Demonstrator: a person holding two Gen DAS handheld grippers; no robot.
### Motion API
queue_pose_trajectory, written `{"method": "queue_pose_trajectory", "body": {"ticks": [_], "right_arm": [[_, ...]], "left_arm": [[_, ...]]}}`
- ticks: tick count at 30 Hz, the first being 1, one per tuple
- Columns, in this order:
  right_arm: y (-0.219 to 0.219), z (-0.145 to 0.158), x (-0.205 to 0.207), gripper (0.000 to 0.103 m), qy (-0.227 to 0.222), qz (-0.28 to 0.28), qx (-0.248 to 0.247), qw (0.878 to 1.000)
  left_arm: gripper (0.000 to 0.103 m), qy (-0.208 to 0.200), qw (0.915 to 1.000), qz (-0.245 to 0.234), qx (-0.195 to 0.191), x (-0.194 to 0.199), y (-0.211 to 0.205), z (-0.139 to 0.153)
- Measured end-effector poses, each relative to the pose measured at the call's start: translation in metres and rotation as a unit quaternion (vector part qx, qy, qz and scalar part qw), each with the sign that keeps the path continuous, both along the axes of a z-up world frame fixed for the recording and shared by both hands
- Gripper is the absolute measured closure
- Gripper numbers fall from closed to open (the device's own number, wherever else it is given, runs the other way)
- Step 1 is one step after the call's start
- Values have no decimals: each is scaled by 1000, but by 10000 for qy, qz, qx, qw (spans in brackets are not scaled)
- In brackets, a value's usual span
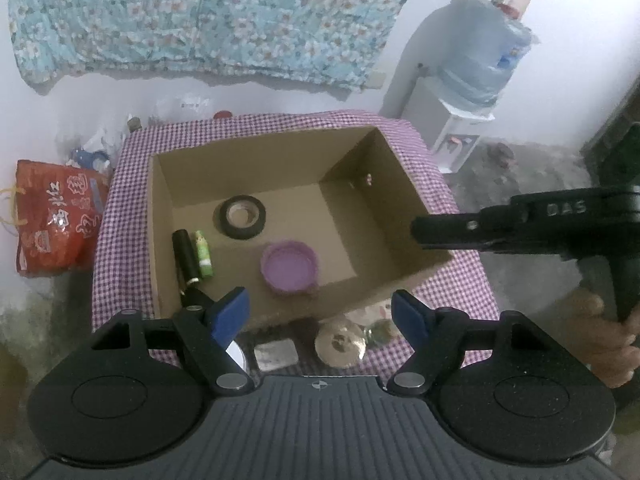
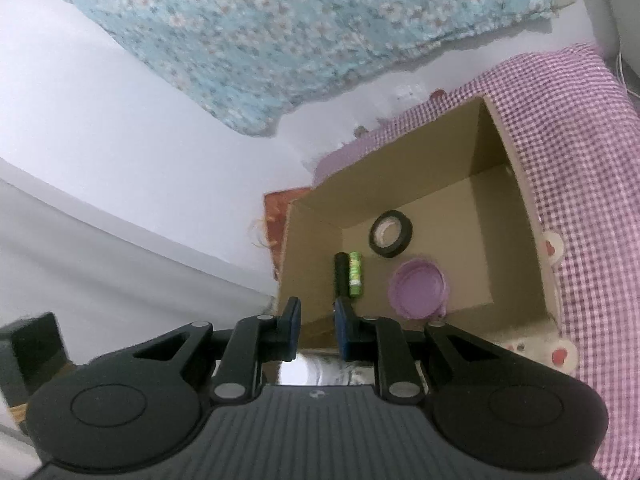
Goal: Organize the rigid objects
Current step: 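Withdraw the open right gripper from the box, then move the open right gripper toward the green dropper bottle on the table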
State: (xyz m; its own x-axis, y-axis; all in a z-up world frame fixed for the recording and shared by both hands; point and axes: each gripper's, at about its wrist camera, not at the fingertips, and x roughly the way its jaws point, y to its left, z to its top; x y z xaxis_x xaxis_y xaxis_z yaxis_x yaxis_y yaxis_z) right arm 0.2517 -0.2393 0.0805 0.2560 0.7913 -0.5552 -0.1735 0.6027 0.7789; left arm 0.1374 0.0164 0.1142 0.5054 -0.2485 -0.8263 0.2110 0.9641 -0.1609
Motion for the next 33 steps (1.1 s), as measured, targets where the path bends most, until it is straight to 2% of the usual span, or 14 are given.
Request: {"method": "queue_pose_trajectory", "body": {"ticks": [3, 7, 15, 20, 22, 26, 31, 33], "right_arm": [[-12, 5, -15, 83, -67, -55, -14, 10000], [-8, 12, -26, 83, -239, 55, -305, 9992], [46, 9, -9, 84, -540, 543, -1488, 9859], [83, -20, 28, 85, -496, 718, -2387, 9672], [97, -35, 45, 85, -534, 822, -2815, 9545], [122, -69, 72, 85, -336, 1102, -3455, 9313], [140, -111, 88, 85, 31, 1405, -3959, 9075], [147, -124, 91, 85, 173, 1512, -4020, 9029]], "left_arm": [[25, -49, 10000, -3, -76, -16, -1, -6], [25, -138, 9997, 148, -157, -36, 5, -16], [25, -326, 9969, 693, -176, -45, 40, -27], [25, -473, 9930, 1080, -58, -31, 70, -29], [25, -477, 9916, 1198, -51, -24, 80, -30], [25, -442, 9904, 1311, -58, -8, 93, -37], [25, -439, 9904, 1307, -96, 2, 101, -44], [25, -410, 9906, 1301, -117, 5, 103, -47]]}}
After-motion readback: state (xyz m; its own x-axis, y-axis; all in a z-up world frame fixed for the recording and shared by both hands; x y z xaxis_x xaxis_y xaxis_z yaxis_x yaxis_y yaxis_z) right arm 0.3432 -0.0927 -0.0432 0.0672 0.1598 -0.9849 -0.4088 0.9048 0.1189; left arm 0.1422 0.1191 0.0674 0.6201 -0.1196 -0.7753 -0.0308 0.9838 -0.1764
